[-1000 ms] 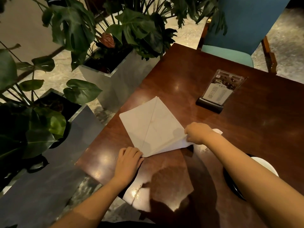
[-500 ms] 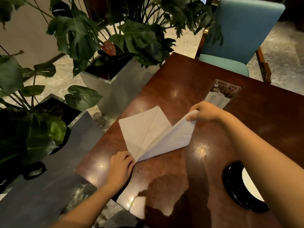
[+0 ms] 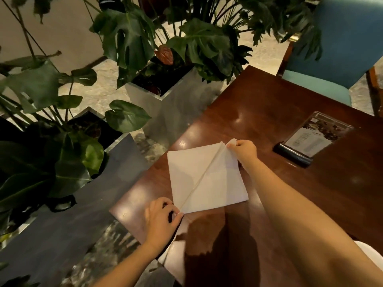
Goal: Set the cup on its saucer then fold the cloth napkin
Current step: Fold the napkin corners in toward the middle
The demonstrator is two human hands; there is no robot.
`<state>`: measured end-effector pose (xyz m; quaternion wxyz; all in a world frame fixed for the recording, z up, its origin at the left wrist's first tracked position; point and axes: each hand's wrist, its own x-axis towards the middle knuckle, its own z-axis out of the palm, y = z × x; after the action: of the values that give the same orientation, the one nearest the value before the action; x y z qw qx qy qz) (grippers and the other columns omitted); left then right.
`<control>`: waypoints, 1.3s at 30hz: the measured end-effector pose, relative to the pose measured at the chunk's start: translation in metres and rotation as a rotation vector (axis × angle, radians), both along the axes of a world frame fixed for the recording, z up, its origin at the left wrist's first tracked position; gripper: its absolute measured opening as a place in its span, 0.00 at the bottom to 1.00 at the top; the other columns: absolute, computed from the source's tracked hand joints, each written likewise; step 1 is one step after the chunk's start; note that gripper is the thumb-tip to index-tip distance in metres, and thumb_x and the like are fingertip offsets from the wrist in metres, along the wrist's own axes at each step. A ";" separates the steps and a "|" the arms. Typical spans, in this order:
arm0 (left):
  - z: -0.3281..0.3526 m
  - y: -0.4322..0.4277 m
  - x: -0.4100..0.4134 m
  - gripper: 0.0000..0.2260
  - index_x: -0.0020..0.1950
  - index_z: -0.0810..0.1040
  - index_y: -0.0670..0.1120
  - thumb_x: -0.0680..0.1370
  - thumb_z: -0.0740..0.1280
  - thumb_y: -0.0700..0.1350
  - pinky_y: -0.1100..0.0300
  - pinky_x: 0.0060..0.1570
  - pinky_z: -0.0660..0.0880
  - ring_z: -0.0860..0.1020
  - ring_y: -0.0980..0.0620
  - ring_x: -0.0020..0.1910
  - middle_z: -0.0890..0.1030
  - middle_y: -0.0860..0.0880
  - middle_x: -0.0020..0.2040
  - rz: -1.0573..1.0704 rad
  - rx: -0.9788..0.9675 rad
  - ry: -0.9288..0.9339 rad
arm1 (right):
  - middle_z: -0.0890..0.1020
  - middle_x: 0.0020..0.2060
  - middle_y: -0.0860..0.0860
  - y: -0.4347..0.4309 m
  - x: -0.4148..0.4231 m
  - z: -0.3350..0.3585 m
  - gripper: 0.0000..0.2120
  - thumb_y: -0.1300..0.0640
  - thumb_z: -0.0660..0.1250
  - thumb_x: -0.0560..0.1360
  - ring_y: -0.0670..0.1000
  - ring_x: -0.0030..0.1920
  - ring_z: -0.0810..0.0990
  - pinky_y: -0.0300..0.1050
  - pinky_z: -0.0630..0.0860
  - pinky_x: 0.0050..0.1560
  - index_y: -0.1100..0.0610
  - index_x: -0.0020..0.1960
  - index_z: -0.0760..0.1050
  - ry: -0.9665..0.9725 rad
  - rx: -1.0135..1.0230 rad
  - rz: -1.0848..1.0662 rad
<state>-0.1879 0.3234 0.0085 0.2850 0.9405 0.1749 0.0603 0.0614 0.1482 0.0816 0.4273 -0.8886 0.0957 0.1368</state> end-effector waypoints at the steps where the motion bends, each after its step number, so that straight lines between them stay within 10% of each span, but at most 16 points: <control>1: -0.001 0.000 0.000 0.13 0.34 0.79 0.53 0.69 0.61 0.59 0.59 0.44 0.55 0.66 0.58 0.49 0.72 0.58 0.44 0.006 -0.009 -0.008 | 0.58 0.22 0.50 0.005 0.004 -0.006 0.24 0.55 0.61 0.76 0.51 0.25 0.56 0.43 0.56 0.29 0.55 0.24 0.58 -0.006 -0.019 -0.010; 8: 0.008 0.002 -0.007 0.11 0.36 0.77 0.54 0.72 0.58 0.55 0.62 0.48 0.56 0.64 0.59 0.48 0.71 0.58 0.46 0.002 -0.059 0.004 | 0.62 0.22 0.50 0.013 0.015 -0.035 0.22 0.52 0.58 0.76 0.52 0.24 0.62 0.43 0.60 0.28 0.55 0.25 0.61 0.018 -0.138 -0.061; 14: 0.003 0.002 -0.014 0.06 0.38 0.75 0.53 0.72 0.63 0.53 0.62 0.51 0.57 0.68 0.58 0.50 0.73 0.56 0.48 -0.058 -0.007 -0.031 | 0.79 0.33 0.51 0.012 0.013 -0.047 0.12 0.51 0.63 0.74 0.54 0.39 0.76 0.51 0.72 0.48 0.54 0.34 0.77 -0.005 -0.057 0.001; 22: 0.006 0.004 -0.012 0.06 0.39 0.77 0.54 0.73 0.62 0.53 0.63 0.50 0.56 0.68 0.58 0.51 0.75 0.58 0.48 -0.081 0.002 -0.002 | 0.73 0.31 0.53 0.013 0.012 -0.052 0.14 0.52 0.64 0.74 0.52 0.33 0.70 0.50 0.65 0.49 0.61 0.36 0.75 -0.074 -0.055 0.017; 27: 0.008 0.012 -0.009 0.06 0.39 0.76 0.54 0.73 0.62 0.52 0.64 0.50 0.57 0.68 0.61 0.50 0.76 0.59 0.48 -0.115 -0.018 -0.009 | 0.79 0.54 0.56 0.015 0.005 -0.038 0.14 0.52 0.60 0.78 0.59 0.60 0.71 0.55 0.66 0.61 0.56 0.59 0.75 -0.240 -0.256 0.070; 34: 0.021 0.009 -0.003 0.15 0.57 0.74 0.48 0.72 0.59 0.49 0.64 0.56 0.58 0.69 0.55 0.57 0.76 0.52 0.57 -0.015 -0.049 -0.090 | 0.71 0.69 0.55 0.041 -0.088 -0.066 0.25 0.47 0.51 0.78 0.57 0.70 0.67 0.55 0.61 0.71 0.57 0.70 0.66 -0.641 -0.411 1.114; 39: 0.005 -0.021 0.027 0.23 0.72 0.63 0.41 0.81 0.47 0.50 0.53 0.72 0.51 0.59 0.50 0.73 0.62 0.46 0.73 -0.135 0.128 0.088 | 0.63 0.74 0.52 0.046 -0.110 -0.086 0.24 0.48 0.47 0.80 0.53 0.74 0.59 0.55 0.58 0.74 0.54 0.74 0.59 -0.580 -0.542 1.132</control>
<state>-0.1605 0.3026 0.0131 0.2199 0.9681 0.1195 0.0106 -0.0483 0.1944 -0.0043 0.0615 -0.8779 -0.4701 0.0669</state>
